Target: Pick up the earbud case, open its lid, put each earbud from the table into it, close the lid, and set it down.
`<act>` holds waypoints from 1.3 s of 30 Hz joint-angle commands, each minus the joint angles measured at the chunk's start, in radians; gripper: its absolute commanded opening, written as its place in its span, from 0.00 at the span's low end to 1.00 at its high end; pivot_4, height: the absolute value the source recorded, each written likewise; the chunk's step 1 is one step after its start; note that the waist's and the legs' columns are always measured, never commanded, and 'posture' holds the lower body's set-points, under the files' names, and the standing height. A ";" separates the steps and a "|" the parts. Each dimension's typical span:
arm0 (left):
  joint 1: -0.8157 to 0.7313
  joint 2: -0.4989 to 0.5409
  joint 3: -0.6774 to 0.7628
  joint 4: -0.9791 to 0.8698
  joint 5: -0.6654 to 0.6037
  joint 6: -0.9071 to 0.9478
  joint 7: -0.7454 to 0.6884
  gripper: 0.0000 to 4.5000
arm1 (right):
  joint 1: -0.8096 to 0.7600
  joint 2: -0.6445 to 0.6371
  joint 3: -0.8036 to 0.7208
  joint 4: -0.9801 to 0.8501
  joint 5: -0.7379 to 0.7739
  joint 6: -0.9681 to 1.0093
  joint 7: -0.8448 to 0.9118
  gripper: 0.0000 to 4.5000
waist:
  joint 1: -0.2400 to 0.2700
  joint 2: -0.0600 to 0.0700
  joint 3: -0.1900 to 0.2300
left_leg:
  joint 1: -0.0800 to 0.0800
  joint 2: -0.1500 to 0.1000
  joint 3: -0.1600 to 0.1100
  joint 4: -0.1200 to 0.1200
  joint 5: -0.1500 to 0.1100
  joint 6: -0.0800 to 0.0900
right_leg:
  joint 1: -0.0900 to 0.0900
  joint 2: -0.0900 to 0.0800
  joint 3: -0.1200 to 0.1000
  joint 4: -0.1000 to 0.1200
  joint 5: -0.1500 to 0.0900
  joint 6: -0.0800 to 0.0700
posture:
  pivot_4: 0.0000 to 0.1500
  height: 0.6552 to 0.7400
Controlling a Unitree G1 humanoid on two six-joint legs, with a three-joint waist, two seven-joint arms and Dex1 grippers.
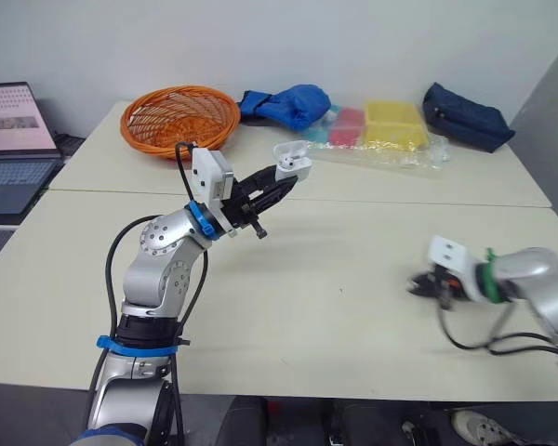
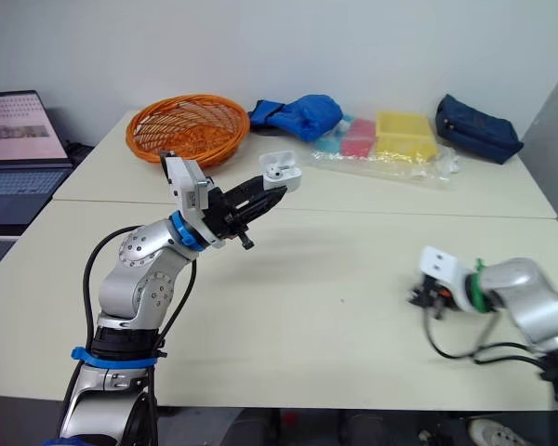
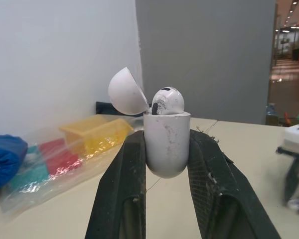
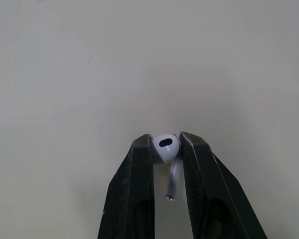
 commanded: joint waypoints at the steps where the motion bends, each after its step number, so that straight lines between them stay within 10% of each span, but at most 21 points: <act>1: -0.005 -0.020 0.003 -0.044 -0.006 -0.037 0.010 0.18 | 0.025 -0.111 -0.040 0.071 -0.022 -0.197 0.140 0.09 | -0.004 0.000 0.000 | 0.000 0.000 0.000 0.000 0.000 0.000 | 0.000 0.000 0.000 -0.001 0.000 0.000 | 1.00 1.00; 14: 0.069 -0.026 -0.011 -0.138 -0.011 -0.008 0.056 0.18 | -0.103 -0.071 0.073 0.565 -0.304 -0.621 0.119 0.09 | -0.025 0.000 0.000 | 0.002 0.001 0.002 0.000 0.000 0.001 | 0.002 0.001 0.001 -0.001 0.001 0.000 | 1.00 1.00; 39: 0.078 -0.036 -0.019 -0.178 -0.025 0.041 0.078 0.18 | -0.106 -0.010 0.029 0.587 -0.306 -0.640 0.126 0.09 | -0.030 0.000 0.000 | 0.010 0.001 0.006 0.001 0.000 0.000 | 0.008 0.001 0.005 -0.001 0.006 0.001 | 1.00 1.00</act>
